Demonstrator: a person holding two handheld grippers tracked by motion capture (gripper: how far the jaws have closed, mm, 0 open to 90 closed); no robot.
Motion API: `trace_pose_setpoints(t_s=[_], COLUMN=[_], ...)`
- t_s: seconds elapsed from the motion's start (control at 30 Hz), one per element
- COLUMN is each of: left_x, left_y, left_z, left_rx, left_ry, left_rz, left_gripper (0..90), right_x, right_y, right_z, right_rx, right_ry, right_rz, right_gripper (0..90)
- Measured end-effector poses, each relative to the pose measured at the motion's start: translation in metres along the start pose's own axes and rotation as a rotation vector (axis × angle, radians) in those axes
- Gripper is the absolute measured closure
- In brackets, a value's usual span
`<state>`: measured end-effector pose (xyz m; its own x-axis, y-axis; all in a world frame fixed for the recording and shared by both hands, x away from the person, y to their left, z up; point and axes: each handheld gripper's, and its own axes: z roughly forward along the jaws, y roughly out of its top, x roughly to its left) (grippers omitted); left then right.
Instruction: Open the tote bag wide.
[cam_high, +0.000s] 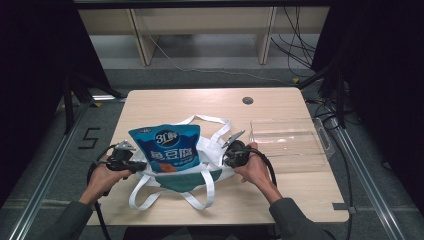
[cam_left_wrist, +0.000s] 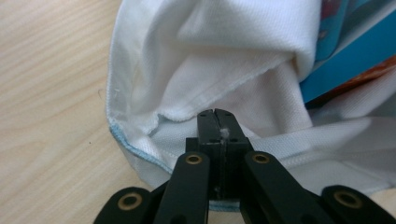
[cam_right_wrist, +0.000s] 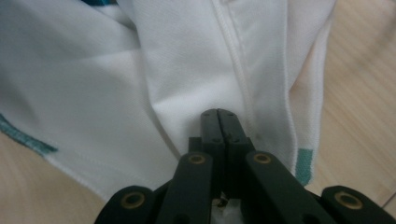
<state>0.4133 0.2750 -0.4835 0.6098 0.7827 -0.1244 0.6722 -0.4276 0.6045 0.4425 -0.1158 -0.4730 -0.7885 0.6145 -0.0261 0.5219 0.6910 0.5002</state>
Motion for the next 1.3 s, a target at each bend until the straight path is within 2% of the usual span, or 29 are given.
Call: trace_pose_setpoints(t_s=[0.07, 0.13, 0.17, 0.27, 0.3, 0.33, 0.37, 0.43, 0.53, 0.57, 0.6, 0.63, 0.67, 0.7, 0.73, 0.8, 0.83, 0.87, 0.9, 0.93, 0.97, 1.03, 1.13, 1.17, 1.2, 1.23, 1.27, 1.3], left_x=[0.004, 0.005, 0.007, 0.006, 0.005, 0.005, 0.004, 0.001, -0.005, -0.008, -0.01, -0.014, -0.016, -0.018, -0.021, -0.027, -0.03, -0.034, -0.038, -0.04, -0.043, -0.048, -0.054, -0.056, -0.058, -0.059, -0.06, -0.062], left_y=[-0.006, -0.008, -0.008, -0.008, -0.007, -0.006, -0.005, -0.001, 0.005, 0.006, 0.007, 0.007, 0.008, 0.007, 0.007, 0.003, 0.0, -0.004, -0.008, -0.013, -0.017, -0.024, -0.032, -0.034, -0.037, -0.039, -0.041, -0.043], left_z=[0.006, 0.009, 0.009, 0.01, 0.008, 0.008, 0.006, -0.002, -0.017, -0.023, -0.028, -0.033, -0.038, -0.043, -0.047, -0.055, -0.059, -0.061, -0.064, -0.066, -0.068, -0.071, -0.074, -0.075, -0.076, -0.077, -0.078, -0.079], left_rx=[0.018, -0.006, 0.018, 0.011, 0.023, 0.016, -0.006, -0.039, -0.093, -0.109, -0.127, -0.147, -0.154, -0.163, -0.174, -0.177, -0.168, -0.168, -0.169, -0.167, -0.168, -0.149, -0.134, -0.138, -0.136, -0.133, -0.127, -0.131], left_ry=[-0.011, -0.011, -0.02, -0.018, -0.008, -0.012, 0.003, -0.001, -0.024, -0.022, -0.023, -0.026, -0.026, -0.025, -0.023, -0.037, -0.037, -0.036, -0.045, -0.05, -0.052, -0.062, -0.048, -0.047, -0.036, -0.03, -0.015, -0.027], left_rz=[0.018, 0.001, -0.003, 0.008, 0.007, 0.015, 0.013, -0.024, -0.006, 0.004, 0.012, 0.006, 0.007, 0.006, 0.005, 0.004, 0.017, 0.015, 0.009, 0.015, 0.008, 0.013, 0.021, 0.011, 0.0, 0.002, 0.009, 0.011], left_gripper=[89.8, 89.8, 89.8, 89.7, 89.8, 89.6, 88.7, 78.7, 65.6, 63.1, 60.4, 58.6, 56.6, 54.4, 52.1, 48.4, 46.2, 44.0, 42.3, 40.5, 38.7, 36.0, 32.8, 30.9, 28.4, 28.0, 27.7, 26.8], right_x=[0.002, 0.002, 0.001, 0.0, 0.0, 0.0, 0.001, 0.0, 0.0, -0.001, 0.001, 0.001, 0.001, 0.001, 0.002, 0.001, 0.0, -0.001, -0.002, -0.001, -0.005, -0.007, -0.008, -0.006, -0.007, -0.006, -0.006, -0.004], right_y=[-0.002, -0.002, -0.002, -0.005, -0.005, -0.004, -0.003, -0.002, 0.004, 0.006, 0.009, 0.01, 0.012, 0.013, 0.013, 0.013, 0.013, 0.013, 0.013, 0.013, 0.013, 0.013, 0.014, 0.014, 0.014, 0.015, 0.015, 0.015], right_z=[0.008, 0.011, 0.011, 0.012, 0.012, 0.011, 0.01, 0.007, -0.008, -0.014, -0.02, -0.025, -0.03, -0.036, -0.038, -0.045, -0.049, -0.05, -0.052, -0.054, -0.057, -0.059, -0.064, -0.063, -0.063, -0.064, -0.064, -0.066], right_rx=[0.034, 0.035, 0.037, 0.02, 0.02, 0.022, 0.022, 0.002, -0.063, -0.09, -0.109, -0.134, -0.153, -0.144, -0.163, -0.171, -0.161, -0.175, -0.167, -0.168, -0.162, -0.187, -0.177, -0.184, -0.19, -0.188, -0.189, -0.184], right_ry=[-0.017, -0.011, -0.008, -0.002, -0.002, -0.004, -0.006, -0.002, 0.009, -0.002, -0.003, -0.005, -0.011, 0.011, -0.008, 0.018, 0.015, 0.018, 0.003, 0.013, 0.029, 0.025, 0.018, 0.018, 0.017, 0.019, 0.009, 0.022], right_rz=[-0.027, -0.012, -0.012, 0.001, 0.002, 0.008, 0.008, 0.017, 0.055, 0.045, 0.064, 0.047, 0.052, 0.06, 0.068, 0.067, 0.072, 0.069, 0.072, 0.094, 0.068, 0.059, 0.062, 0.086, 0.062, 0.067, 0.051, 0.082], right_gripper=[90.0, 90.0, 90.0, 90.0, 90.0, 90.0, 90.0, 84.7, 71.5, 67.8, 65.7, 63.7, 61.7, 60.1, 58.7, 54.9, 53.5, 51.8, 49.9, 48.1, 46.5, 44.6, 43.1, 42.6, 42.4, 42.1, 42.0, 41.9])
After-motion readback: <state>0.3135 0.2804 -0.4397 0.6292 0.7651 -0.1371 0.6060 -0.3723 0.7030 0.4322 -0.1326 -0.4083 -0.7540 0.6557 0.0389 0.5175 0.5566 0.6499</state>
